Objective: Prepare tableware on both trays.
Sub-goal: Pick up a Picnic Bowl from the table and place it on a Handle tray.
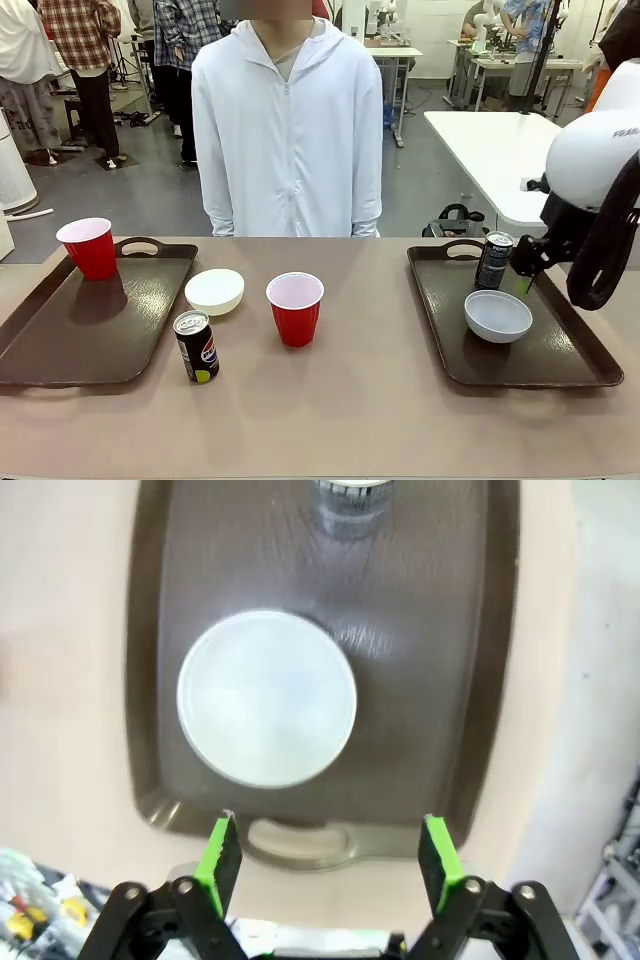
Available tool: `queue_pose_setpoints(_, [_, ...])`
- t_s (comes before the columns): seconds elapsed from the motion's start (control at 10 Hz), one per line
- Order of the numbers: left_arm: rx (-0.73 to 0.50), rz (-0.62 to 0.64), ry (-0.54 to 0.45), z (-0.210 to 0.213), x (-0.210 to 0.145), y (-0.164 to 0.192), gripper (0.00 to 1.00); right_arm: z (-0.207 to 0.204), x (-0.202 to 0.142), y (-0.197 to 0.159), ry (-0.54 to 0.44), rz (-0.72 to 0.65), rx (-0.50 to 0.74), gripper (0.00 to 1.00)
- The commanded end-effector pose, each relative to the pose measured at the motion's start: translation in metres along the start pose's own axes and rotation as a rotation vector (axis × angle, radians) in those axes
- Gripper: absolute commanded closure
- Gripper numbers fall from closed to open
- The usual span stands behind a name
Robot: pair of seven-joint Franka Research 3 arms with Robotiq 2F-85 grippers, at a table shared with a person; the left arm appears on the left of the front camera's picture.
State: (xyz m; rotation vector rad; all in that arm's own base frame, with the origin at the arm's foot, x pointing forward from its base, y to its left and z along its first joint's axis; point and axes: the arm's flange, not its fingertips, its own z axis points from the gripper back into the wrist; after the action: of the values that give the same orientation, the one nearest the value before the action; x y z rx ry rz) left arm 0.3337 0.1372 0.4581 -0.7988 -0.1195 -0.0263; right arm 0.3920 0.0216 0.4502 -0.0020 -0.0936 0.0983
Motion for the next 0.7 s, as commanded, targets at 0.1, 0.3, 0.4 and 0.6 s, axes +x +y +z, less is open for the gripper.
queue_pose_setpoints(0.1, [-0.011,0.001,-0.006,0.001,0.000,0.000,0.00,0.030,-0.029,0.015,0.029,-0.070,0.013,0.00])
queue_pose_setpoints(0.3, [-0.011,0.001,-0.006,0.001,0.000,0.000,0.00,0.030,-0.023,0.008,0.020,-0.032,-0.004,0.00])
queue_pose_setpoints(0.4, [-0.011,0.001,-0.006,0.001,0.000,0.000,0.00,0.030,-0.023,0.008,0.020,-0.032,-0.004,0.00])
queue_pose_setpoints(0.6, [-0.011,0.001,-0.006,0.001,0.000,0.000,0.00,0.030,-0.023,0.008,0.020,-0.032,-0.004,0.00])
